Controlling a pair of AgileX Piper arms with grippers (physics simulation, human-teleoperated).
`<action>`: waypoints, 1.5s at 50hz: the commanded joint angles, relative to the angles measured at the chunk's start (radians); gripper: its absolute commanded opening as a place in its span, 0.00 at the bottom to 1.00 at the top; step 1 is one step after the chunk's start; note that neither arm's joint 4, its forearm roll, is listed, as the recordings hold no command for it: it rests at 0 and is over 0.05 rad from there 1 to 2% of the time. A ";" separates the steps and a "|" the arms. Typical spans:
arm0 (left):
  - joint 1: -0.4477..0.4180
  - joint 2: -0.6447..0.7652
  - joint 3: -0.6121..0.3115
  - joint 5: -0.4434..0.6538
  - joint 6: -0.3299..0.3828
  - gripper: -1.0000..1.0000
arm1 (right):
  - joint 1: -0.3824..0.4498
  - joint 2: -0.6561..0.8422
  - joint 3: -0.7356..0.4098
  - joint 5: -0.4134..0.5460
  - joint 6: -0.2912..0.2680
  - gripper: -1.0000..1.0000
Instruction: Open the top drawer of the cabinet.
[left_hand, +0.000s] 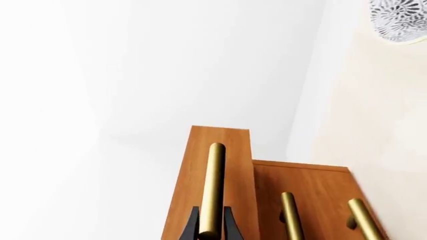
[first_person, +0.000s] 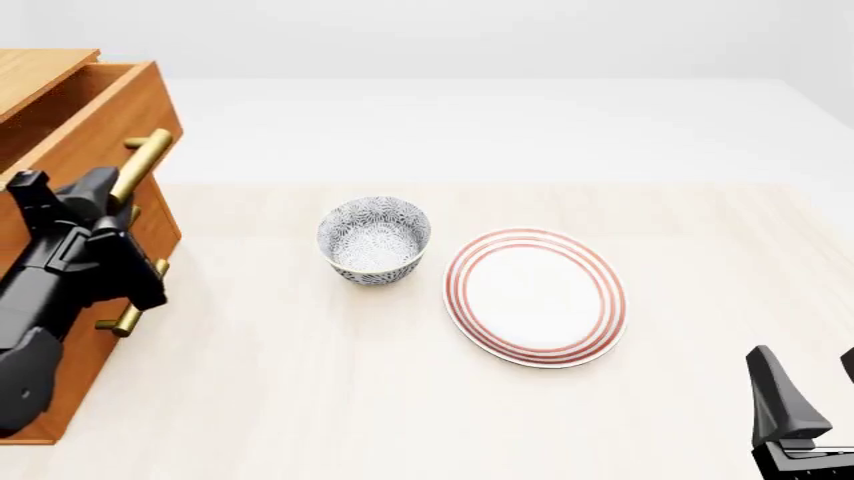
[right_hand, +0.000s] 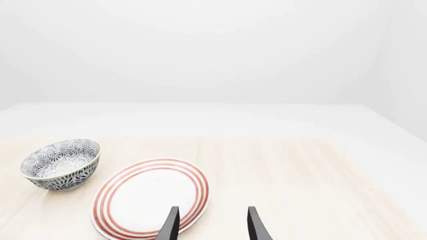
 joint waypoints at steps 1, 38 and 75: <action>-0.078 0.058 0.002 0.020 0.011 0.00 | 0.000 0.000 0.000 0.000 0.000 1.00; -0.141 -0.013 0.054 0.017 0.011 0.00 | 0.000 -0.001 0.000 0.001 0.000 1.00; -0.192 -0.274 0.122 0.188 -0.034 1.00 | 0.000 -0.001 -0.001 0.003 0.000 1.00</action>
